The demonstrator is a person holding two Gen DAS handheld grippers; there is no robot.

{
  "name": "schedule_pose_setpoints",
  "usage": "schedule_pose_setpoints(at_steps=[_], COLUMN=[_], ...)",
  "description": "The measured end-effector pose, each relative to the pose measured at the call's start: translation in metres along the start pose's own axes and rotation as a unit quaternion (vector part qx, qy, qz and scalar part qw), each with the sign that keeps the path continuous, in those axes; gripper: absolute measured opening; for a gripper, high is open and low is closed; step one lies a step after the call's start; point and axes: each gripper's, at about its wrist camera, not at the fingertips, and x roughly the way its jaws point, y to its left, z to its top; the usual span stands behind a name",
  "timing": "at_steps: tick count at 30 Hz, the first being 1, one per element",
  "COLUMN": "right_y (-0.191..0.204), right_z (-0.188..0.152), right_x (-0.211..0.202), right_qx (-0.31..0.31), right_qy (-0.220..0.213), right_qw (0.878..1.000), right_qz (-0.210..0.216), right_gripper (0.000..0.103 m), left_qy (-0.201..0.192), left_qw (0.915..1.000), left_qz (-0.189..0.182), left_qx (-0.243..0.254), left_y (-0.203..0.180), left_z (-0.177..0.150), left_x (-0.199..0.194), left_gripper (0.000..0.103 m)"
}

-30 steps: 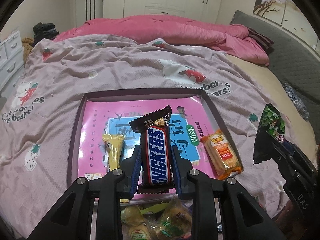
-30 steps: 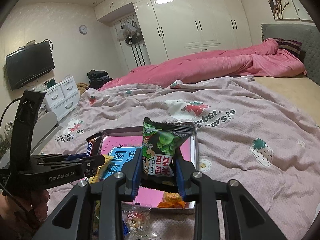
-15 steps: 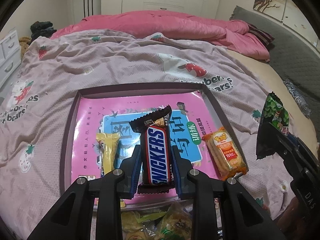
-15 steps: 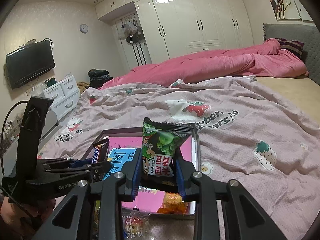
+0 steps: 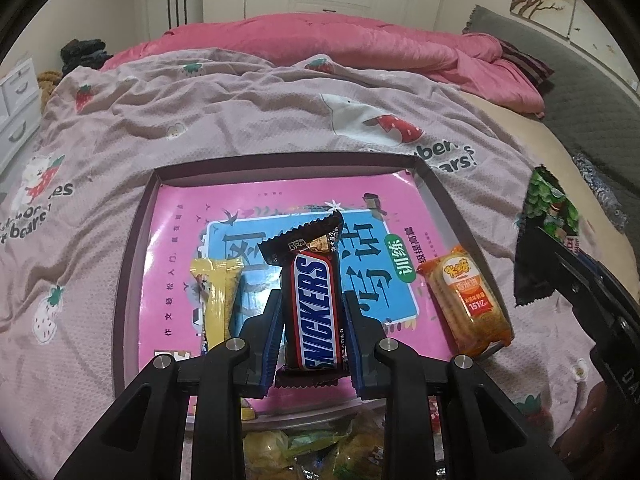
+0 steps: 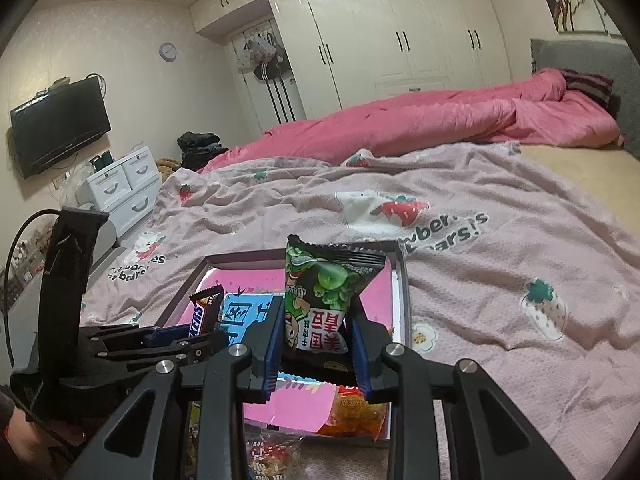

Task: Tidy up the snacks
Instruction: 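Lower the Snickers bar onto the book with the left gripper while the right lowers the green pack beside it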

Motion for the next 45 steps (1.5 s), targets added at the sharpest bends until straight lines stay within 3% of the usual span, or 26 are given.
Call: schedule_pose_setpoints(at_steps=[17, 33, 45], right_y=[-0.004, -0.002, 0.003], right_z=[-0.002, -0.020, -0.031], right_x=[0.022, 0.050, 0.061], right_qx=[0.006, 0.003, -0.012], right_qy=[0.030, 0.108, 0.143], right_qw=[1.000, 0.994, 0.990], right_qz=[0.002, 0.007, 0.012], right_gripper=[0.030, 0.030, 0.030], left_qy=[0.022, 0.051, 0.064], left_qw=[0.9996, 0.9985, 0.9977], left_qz=[0.002, 0.008, 0.012], left_qx=[0.017, 0.019, 0.020], left_y=[-0.006, 0.000, 0.004], left_z=[-0.007, -0.013, -0.017], left_x=[0.021, 0.036, 0.040], left_gripper=[0.029, 0.029, 0.029])
